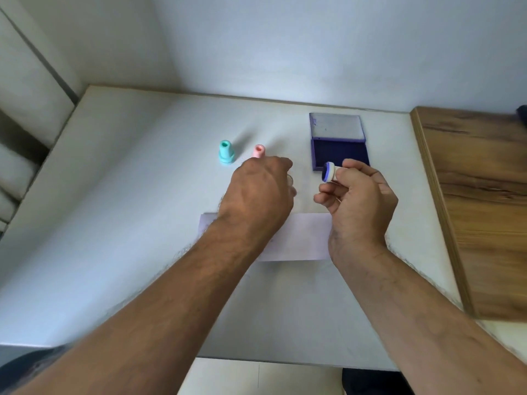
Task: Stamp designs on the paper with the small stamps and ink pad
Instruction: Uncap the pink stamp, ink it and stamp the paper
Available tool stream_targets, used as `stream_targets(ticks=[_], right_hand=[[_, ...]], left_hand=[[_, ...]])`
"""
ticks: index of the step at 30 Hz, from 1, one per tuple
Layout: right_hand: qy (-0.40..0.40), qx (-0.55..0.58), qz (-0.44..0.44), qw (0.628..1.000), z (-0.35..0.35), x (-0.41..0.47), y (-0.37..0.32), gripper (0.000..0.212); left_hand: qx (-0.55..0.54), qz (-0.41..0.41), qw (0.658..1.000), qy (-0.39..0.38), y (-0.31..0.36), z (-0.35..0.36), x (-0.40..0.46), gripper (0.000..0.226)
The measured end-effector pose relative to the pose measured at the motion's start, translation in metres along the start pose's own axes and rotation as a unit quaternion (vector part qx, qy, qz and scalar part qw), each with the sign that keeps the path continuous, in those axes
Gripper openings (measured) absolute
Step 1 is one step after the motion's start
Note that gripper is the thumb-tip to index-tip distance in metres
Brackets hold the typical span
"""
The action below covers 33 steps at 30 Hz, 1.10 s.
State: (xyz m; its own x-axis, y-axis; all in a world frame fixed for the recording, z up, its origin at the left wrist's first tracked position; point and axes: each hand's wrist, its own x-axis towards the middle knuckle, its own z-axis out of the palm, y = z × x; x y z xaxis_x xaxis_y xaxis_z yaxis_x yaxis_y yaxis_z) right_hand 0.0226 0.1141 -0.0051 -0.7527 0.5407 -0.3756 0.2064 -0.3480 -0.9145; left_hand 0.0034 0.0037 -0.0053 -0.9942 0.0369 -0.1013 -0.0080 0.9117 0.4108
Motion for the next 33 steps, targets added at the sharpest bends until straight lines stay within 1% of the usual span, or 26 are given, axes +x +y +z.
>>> stream_targets(ticks=[2,5,8,10,13,15,17,20,22,23,25,27,30,33], right_hand=[[0.000,0.002,0.012,1.000,-0.002,0.003,0.001,0.018],[-0.010,0.008,0.021,1.000,-0.003,0.006,0.001,0.019],[-0.020,0.007,0.020,1.000,-0.002,0.008,0.000,0.020],[-0.027,0.008,0.014,1.000,-0.001,0.009,0.000,0.020],[-0.039,0.015,0.002,0.999,0.000,0.010,-0.002,0.021],[-0.042,0.020,-0.004,0.999,0.000,0.011,-0.003,0.023],[-0.049,0.040,-0.001,0.998,0.003,0.012,-0.006,0.024],[-0.078,0.072,0.009,0.994,0.006,0.009,-0.007,0.020],[-0.114,0.091,0.023,0.989,0.009,0.006,-0.008,0.019],[-0.135,0.099,0.033,0.985,0.009,0.004,-0.008,0.018],[-0.173,0.110,0.048,0.978,0.011,0.001,-0.008,0.019],[-0.199,0.104,0.047,0.973,0.012,-0.002,-0.007,0.022],[-0.221,0.078,0.032,0.972,0.014,-0.004,-0.005,0.024],[-0.233,0.055,0.013,0.971,0.015,-0.005,-0.004,0.026]], left_hand=[[0.038,0.010,0.999,-0.016,0.003,0.002,0.003,0.027],[0.052,0.013,0.998,-0.031,0.002,0.006,0.006,0.024],[0.043,0.019,0.999,-0.015,-0.001,0.008,0.006,0.024],[0.004,0.022,1.000,0.012,0.001,0.004,0.003,0.024],[-0.148,-0.023,0.988,0.037,0.004,-0.011,-0.002,0.030],[-0.249,-0.062,0.966,0.043,0.003,-0.023,-0.002,0.023],[-0.351,-0.087,0.930,0.059,-0.003,-0.033,0.000,0.017],[-0.511,-0.121,0.847,0.079,-0.013,-0.042,0.004,0.018],[-0.581,-0.142,0.797,0.083,-0.016,-0.044,0.005,0.020],[-0.602,-0.150,0.780,0.081,-0.016,-0.045,0.005,0.020],[-0.628,-0.160,0.758,0.074,-0.015,-0.046,0.004,0.019],[-0.642,-0.170,0.745,0.070,-0.014,-0.047,0.004,0.016],[-0.656,-0.172,0.733,0.058,-0.015,-0.046,0.003,0.012],[-0.664,-0.167,0.728,0.029,-0.017,-0.046,0.002,0.006]])
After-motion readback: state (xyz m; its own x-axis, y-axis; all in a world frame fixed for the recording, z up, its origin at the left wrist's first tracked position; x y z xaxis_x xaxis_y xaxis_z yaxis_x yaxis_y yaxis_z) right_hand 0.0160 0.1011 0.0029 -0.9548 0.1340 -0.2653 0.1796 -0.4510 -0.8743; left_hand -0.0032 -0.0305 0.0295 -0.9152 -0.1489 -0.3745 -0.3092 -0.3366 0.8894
